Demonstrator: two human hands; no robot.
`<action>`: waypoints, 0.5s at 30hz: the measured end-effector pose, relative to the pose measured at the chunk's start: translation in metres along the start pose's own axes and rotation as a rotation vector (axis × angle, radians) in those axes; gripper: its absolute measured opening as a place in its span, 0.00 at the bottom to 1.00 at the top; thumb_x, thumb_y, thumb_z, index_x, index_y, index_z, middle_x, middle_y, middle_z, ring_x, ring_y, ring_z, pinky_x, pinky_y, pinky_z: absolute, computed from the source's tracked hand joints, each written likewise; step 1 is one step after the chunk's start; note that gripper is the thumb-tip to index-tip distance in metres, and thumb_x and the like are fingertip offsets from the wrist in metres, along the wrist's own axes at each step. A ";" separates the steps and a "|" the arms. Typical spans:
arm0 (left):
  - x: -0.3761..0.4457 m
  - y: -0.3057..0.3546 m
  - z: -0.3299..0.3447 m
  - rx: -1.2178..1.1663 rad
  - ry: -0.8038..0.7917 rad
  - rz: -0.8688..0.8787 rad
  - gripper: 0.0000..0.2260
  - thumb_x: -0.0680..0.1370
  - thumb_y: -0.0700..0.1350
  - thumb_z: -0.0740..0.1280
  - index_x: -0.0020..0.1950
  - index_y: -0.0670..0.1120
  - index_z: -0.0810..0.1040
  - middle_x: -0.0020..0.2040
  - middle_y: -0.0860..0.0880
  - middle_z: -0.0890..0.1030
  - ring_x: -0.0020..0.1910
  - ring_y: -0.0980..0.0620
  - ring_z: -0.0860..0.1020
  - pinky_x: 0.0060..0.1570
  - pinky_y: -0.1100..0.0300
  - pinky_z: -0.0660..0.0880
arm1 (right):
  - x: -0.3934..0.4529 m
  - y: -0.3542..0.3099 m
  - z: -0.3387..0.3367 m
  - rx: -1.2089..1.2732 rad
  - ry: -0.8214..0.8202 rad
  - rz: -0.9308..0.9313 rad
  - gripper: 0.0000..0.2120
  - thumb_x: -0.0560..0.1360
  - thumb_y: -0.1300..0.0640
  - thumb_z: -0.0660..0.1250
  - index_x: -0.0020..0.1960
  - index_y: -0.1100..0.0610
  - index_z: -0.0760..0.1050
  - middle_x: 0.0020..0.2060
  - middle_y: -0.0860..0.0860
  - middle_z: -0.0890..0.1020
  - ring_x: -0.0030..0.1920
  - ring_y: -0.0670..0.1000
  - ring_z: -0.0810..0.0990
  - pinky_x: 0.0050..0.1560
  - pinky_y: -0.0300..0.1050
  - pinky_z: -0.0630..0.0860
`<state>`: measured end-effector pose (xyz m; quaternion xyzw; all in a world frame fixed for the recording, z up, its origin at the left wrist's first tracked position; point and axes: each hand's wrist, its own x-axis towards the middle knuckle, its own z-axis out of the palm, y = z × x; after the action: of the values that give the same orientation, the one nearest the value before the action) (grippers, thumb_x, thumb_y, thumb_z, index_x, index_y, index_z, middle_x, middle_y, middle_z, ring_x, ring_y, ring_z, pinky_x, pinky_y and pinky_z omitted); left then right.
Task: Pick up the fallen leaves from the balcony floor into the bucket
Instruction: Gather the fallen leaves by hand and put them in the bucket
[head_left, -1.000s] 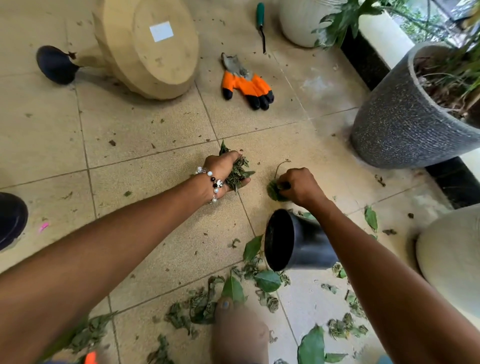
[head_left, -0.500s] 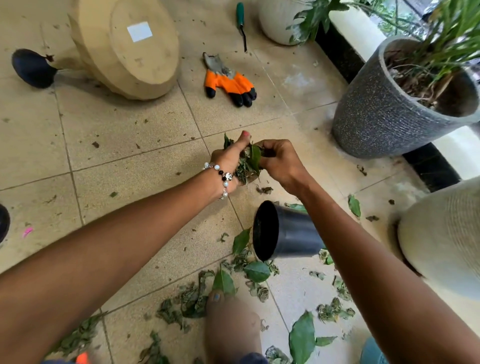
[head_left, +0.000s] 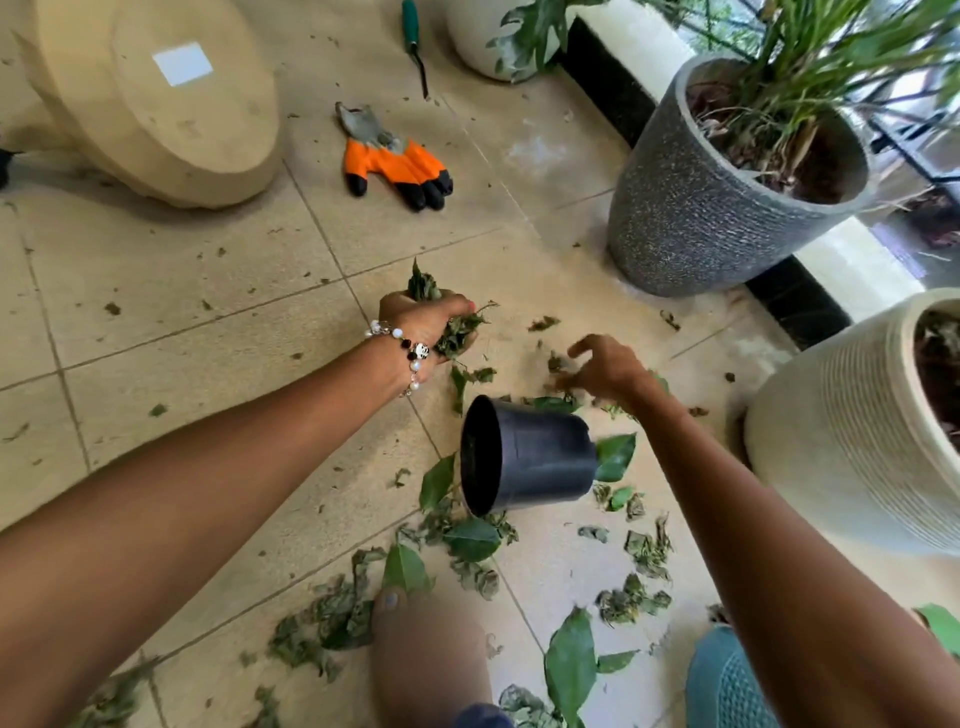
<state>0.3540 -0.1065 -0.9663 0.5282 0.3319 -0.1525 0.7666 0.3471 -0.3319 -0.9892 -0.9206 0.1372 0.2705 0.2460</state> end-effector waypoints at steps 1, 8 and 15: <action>0.001 0.000 -0.002 0.002 0.016 0.005 0.10 0.70 0.31 0.74 0.38 0.39 0.73 0.35 0.42 0.79 0.28 0.47 0.79 0.25 0.58 0.79 | 0.002 0.005 0.005 -0.073 -0.040 0.026 0.35 0.67 0.51 0.77 0.68 0.59 0.67 0.63 0.59 0.72 0.53 0.56 0.76 0.39 0.42 0.76; 0.013 0.002 -0.013 -0.027 0.066 -0.005 0.09 0.70 0.31 0.74 0.37 0.40 0.74 0.37 0.40 0.79 0.31 0.45 0.79 0.24 0.58 0.78 | 0.021 -0.021 0.041 -0.265 -0.085 -0.090 0.44 0.67 0.50 0.79 0.72 0.60 0.56 0.66 0.64 0.65 0.62 0.64 0.72 0.60 0.53 0.73; 0.021 0.011 -0.033 -0.011 0.132 0.011 0.11 0.70 0.31 0.73 0.38 0.40 0.72 0.36 0.41 0.78 0.28 0.47 0.79 0.29 0.54 0.80 | 0.035 -0.065 0.045 -0.237 -0.070 -0.333 0.26 0.68 0.58 0.78 0.61 0.60 0.73 0.52 0.56 0.78 0.46 0.52 0.75 0.40 0.38 0.67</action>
<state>0.3640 -0.0696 -0.9796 0.5344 0.3797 -0.1115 0.7468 0.3809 -0.2572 -1.0175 -0.9430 -0.0581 0.2724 0.1821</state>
